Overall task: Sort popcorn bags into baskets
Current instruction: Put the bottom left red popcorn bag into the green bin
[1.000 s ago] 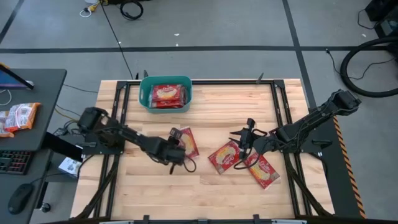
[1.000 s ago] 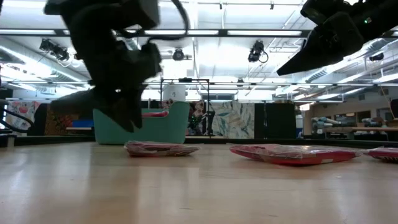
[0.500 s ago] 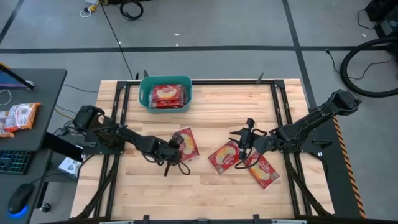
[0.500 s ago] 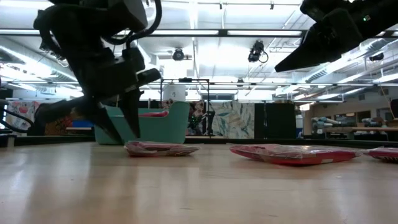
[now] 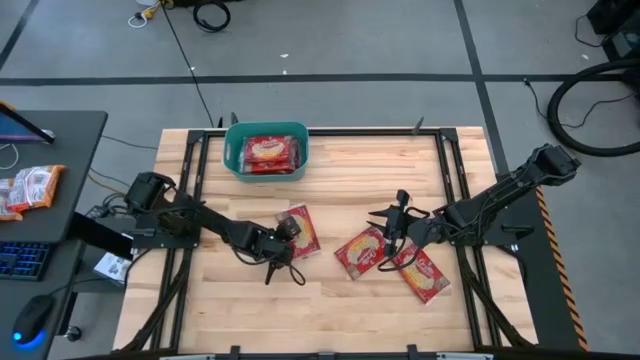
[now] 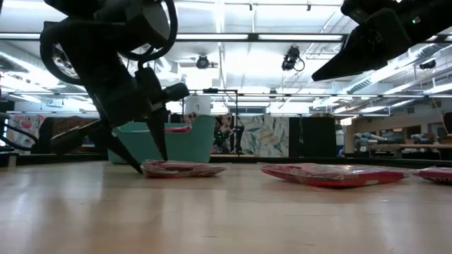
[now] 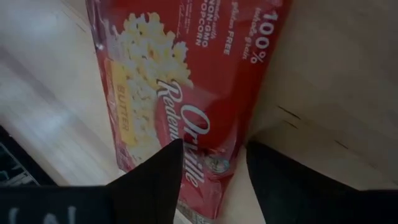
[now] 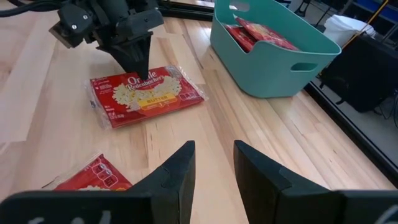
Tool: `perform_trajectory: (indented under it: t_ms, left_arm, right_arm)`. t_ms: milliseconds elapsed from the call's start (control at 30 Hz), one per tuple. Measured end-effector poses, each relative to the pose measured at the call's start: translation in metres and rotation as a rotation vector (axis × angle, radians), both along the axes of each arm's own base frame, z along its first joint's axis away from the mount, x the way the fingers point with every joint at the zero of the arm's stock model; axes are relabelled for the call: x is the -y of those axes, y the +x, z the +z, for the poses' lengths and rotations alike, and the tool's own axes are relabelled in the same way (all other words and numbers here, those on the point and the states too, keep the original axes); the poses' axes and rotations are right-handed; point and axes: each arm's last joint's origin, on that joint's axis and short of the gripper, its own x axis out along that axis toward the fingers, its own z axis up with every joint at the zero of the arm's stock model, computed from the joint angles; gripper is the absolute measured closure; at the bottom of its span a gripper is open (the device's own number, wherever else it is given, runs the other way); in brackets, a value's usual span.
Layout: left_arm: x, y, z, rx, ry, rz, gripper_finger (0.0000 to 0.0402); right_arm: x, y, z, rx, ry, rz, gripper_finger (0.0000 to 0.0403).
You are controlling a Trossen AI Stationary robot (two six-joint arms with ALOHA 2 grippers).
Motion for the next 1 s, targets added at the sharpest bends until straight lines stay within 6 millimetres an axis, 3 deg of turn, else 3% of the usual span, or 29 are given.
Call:
perform_trajectory:
  t_ms: [333, 700, 800, 1000]
  left_arm:
    - [-0.003, 0.003, -0.001, 0.015, -0.064, 0.018, 0.0277]
    - [-0.004, 0.007, 0.003, 0.14, -0.236, 0.294, 0.0384]
    - [-0.003, 0.01, 0.013, 0.133, -0.272, 0.359, 0.0384]
    - [-0.003, 0.014, 0.063, 0.174, -0.262, 0.454, 0.0384]
  right_arm:
    - [0.0, 0.0, 0.0, 0.0, -0.001, 0.0, 0.0288]
    - [0.0, 0.0, 0.0, -0.001, -0.001, 0.001, 0.0288]
    - [0.0, 0.0, 0.0, -0.001, -0.001, 0.001, 0.0288]
    - [0.0, 0.0, 0.0, 0.0, 0.004, -0.002, 0.0288]
